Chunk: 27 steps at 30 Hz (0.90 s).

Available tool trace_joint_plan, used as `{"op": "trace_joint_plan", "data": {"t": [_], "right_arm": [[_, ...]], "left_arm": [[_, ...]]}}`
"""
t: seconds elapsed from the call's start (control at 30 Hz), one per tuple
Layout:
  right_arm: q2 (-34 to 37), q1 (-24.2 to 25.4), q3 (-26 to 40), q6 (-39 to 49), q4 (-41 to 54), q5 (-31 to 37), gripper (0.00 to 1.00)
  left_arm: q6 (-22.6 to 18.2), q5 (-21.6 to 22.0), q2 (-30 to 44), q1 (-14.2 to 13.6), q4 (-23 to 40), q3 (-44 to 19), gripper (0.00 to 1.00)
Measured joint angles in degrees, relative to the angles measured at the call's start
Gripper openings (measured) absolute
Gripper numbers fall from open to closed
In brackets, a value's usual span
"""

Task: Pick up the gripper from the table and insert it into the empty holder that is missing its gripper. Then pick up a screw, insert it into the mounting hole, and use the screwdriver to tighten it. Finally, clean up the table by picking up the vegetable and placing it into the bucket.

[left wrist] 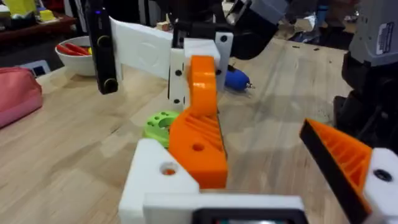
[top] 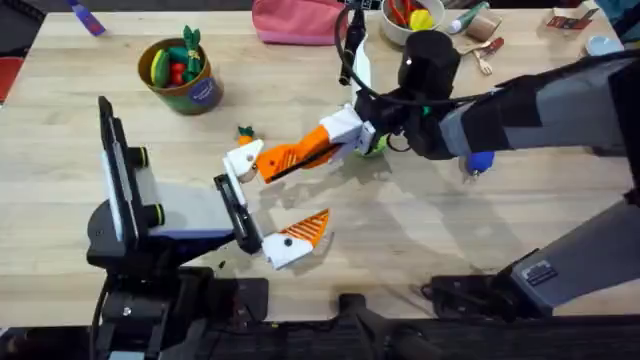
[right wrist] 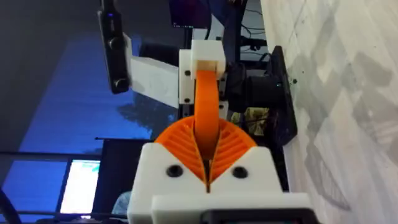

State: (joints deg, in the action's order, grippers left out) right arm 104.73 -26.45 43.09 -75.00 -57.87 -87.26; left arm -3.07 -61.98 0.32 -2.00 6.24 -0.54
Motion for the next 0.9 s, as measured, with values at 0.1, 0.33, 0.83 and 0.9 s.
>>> {"op": "trace_joint_plan", "data": {"t": [0.1,0.33,0.83,0.9], "right_arm": [[0.0,-0.83,0.18,-0.02,0.04,0.0,0.008],[0.0,-1.4,0.75,0.0,0.09,0.0,0.008],[0.0,-1.93,0.79,4.06,0.34,2.66,0.008],[0.0,-2.4,0.79,4.47,0.37,3.64,0.008]], "left_arm": [[0.0,0.0,0.0,0.0,0.0,0.0,0.986],[-0.24,0.0,0.0,0.0,-0.02,0.0,0.986],[-0.63,0.0,-0.01,0.0,-0.02,0.0,0.986],[-0.63,0.0,0.0,0.0,-0.02,0.0,0.986]]}}
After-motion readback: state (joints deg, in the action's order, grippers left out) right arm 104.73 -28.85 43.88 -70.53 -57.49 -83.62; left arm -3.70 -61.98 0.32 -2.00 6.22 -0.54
